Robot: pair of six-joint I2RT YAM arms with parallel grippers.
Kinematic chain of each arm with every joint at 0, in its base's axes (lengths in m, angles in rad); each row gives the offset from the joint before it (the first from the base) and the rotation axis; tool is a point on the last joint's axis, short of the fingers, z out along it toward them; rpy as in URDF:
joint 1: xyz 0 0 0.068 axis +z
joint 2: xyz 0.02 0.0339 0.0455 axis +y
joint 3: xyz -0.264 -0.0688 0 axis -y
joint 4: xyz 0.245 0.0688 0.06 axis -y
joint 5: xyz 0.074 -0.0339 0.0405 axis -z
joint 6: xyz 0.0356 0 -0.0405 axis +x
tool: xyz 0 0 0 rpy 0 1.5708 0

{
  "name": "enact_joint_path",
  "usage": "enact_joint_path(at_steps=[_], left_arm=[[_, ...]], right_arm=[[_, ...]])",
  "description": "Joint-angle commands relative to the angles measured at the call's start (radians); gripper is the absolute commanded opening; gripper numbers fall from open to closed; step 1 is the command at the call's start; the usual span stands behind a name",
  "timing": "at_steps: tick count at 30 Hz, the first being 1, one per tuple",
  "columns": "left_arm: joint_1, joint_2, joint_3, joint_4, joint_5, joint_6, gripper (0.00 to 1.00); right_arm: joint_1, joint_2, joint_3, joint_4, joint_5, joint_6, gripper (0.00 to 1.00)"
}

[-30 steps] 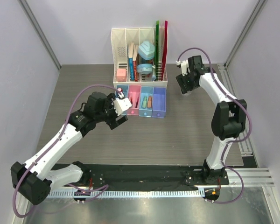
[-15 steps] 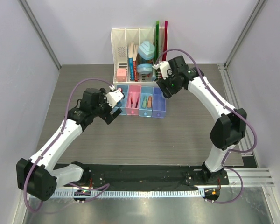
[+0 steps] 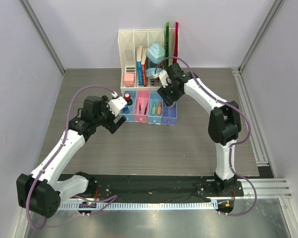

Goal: Sort the stationery into containers
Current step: Place the stationery in the storage box.

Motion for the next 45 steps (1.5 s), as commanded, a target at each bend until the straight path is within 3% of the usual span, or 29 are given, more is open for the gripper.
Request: enact_joint_path(at_steps=[1,10,13,17,29,34,39,45], left_arm=[[0.013,-0.030,-0.011,0.043,0.029,0.001,1.00],[0.020,-0.034,-0.016,0.046,0.049,-0.004,1.00],[0.020,-0.039,-0.013,0.041,0.048,-0.001,1.00],[0.022,-0.042,-0.005,0.032,0.045,0.008,1.00],[0.031,-0.021,-0.011,0.051,0.059,0.005,1.00],[0.034,-0.017,-0.011,0.060,0.057,0.004,1.00],[0.080,0.016,0.001,0.101,0.030,0.010,1.00],[0.149,0.225,0.085,0.178,-0.030,-0.036,1.00]], right_arm=[[0.009,0.012,0.058,0.056,0.030,-0.003,0.15],[0.007,0.064,0.039,0.131,0.075,-0.021,0.15],[0.009,0.088,0.050,0.135,0.075,-0.021,0.25],[0.007,0.092,0.047,0.134,0.069,-0.021,0.54],[0.009,0.007,0.053,0.108,0.073,-0.023,0.85],[0.009,-0.036,0.053,0.088,0.076,-0.008,0.87],[0.007,-0.195,-0.042,0.098,0.105,-0.014,0.86],[-0.033,-0.280,-0.230,0.180,0.135,-0.004,0.79]])
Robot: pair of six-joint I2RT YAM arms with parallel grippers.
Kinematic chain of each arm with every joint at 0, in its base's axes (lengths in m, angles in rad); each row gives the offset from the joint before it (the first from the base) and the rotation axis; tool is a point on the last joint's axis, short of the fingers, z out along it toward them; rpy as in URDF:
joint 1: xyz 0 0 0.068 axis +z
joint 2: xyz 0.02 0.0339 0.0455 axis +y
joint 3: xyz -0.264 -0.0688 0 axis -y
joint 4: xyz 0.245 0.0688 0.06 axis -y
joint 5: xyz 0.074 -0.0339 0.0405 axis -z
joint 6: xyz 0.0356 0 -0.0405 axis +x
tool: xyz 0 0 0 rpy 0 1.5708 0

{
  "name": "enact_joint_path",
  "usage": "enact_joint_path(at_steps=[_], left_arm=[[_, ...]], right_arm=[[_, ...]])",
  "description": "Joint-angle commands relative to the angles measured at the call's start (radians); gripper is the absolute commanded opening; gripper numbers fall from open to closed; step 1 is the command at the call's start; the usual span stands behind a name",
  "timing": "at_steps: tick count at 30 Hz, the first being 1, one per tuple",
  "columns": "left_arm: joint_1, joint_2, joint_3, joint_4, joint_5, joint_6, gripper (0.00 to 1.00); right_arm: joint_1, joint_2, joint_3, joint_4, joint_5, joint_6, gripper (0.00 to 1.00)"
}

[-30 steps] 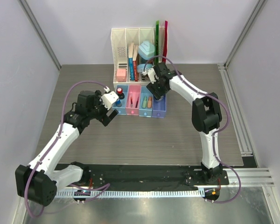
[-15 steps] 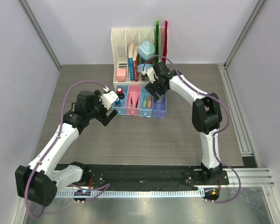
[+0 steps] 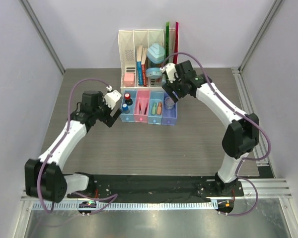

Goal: Sort the stationery into containers
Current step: Place the stationery in the storage box.

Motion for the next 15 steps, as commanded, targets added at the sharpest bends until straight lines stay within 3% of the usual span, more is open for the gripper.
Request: enact_joint_path(at_steps=[1,9,15], left_arm=[[0.040,0.141,0.091,0.110,-0.039,-0.031,1.00],[0.044,0.369,0.266,0.153,-0.046,-0.063,1.00],[0.046,0.409,0.327,0.153,0.016,-0.091,1.00]], right_arm=[[-0.027,-0.047,-0.088,0.060,0.038,0.027,0.78],[-0.037,-0.025,-0.142,0.124,-0.002,0.067,0.74],[-0.048,0.029,-0.159,0.143,-0.040,0.068,0.73]])
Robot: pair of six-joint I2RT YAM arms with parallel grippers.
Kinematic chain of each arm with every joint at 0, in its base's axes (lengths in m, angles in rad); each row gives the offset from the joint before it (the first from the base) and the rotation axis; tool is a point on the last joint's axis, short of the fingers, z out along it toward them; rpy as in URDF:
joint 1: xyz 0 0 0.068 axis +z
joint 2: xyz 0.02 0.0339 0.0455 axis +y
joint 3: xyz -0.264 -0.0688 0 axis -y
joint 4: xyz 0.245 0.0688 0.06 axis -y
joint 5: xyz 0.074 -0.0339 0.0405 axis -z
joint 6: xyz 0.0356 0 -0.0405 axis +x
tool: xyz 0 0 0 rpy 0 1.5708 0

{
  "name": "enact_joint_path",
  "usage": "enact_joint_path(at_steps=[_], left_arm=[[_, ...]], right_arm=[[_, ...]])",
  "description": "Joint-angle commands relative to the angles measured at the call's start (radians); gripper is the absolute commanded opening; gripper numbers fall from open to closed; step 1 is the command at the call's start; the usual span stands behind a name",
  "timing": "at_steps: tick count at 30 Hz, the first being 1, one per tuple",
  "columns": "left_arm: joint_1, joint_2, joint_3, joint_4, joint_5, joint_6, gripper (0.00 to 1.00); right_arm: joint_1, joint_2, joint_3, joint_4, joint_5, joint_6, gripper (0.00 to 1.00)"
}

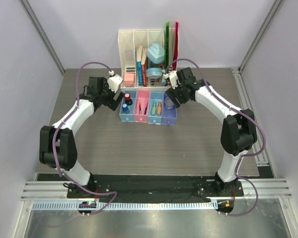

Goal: Sort the stationery into containers
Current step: Move the storage box to the center of the board.

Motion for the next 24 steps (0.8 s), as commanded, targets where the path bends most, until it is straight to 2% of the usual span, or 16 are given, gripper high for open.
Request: enact_joint_path(at_steps=[1,9,24], left_arm=[[0.002,0.010,0.049,0.050,0.073,-0.034,1.00],[0.000,0.047,0.018,0.037,0.142,-0.028,1.00],[-0.053,0.094,-0.038,0.024,0.139,0.001,0.99]], right_arm=[[-0.012,0.031,-0.010,0.066,-0.028,0.020,0.73],[-0.014,0.095,-0.032,0.083,-0.029,0.017,0.71],[-0.015,0.075,-0.078,0.095,-0.029,0.014,0.69]])
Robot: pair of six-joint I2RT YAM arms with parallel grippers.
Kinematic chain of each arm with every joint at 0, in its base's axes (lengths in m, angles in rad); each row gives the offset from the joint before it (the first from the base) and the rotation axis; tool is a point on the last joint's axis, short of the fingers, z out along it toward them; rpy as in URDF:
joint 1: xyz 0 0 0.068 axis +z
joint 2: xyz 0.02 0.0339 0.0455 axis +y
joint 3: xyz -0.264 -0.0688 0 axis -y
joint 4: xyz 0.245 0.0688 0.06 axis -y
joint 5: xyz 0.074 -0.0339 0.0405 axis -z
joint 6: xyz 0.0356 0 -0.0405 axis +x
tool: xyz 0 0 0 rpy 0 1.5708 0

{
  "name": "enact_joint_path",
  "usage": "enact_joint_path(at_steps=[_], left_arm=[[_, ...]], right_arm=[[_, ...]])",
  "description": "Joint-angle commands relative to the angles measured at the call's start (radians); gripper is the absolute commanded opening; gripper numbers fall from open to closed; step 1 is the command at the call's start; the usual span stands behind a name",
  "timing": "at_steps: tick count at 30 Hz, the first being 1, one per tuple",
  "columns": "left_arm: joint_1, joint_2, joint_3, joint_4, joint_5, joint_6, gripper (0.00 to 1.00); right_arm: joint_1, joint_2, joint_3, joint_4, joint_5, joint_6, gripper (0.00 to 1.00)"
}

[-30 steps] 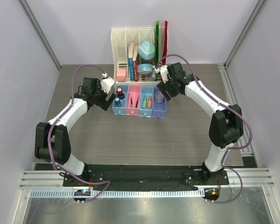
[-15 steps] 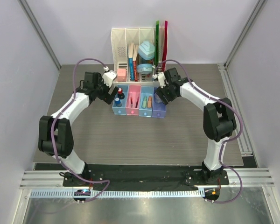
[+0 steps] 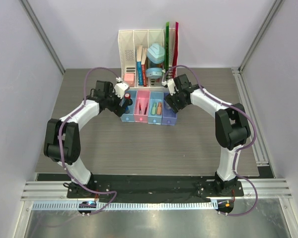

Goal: Sort the stationery into containers
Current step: Move the storage box to the center of the board.

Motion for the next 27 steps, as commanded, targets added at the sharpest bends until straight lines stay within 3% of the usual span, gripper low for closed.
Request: enact_joint_path(at_steps=[1,15,27], left_arm=[[-0.025,0.009,-0.022,0.011,0.023,0.017,0.99],[-0.074,-0.058,-0.092,-0.038,0.017,0.019,0.98],[-0.091,-0.141,-0.178,-0.066,0.016,0.036,0.99]], right_arm=[[-0.004,-0.036,-0.020,0.010,0.004,-0.003,0.69],[-0.003,-0.114,-0.107,0.010,-0.066,0.020,0.64],[0.046,-0.286,-0.302,0.033,-0.104,0.045,0.60]])
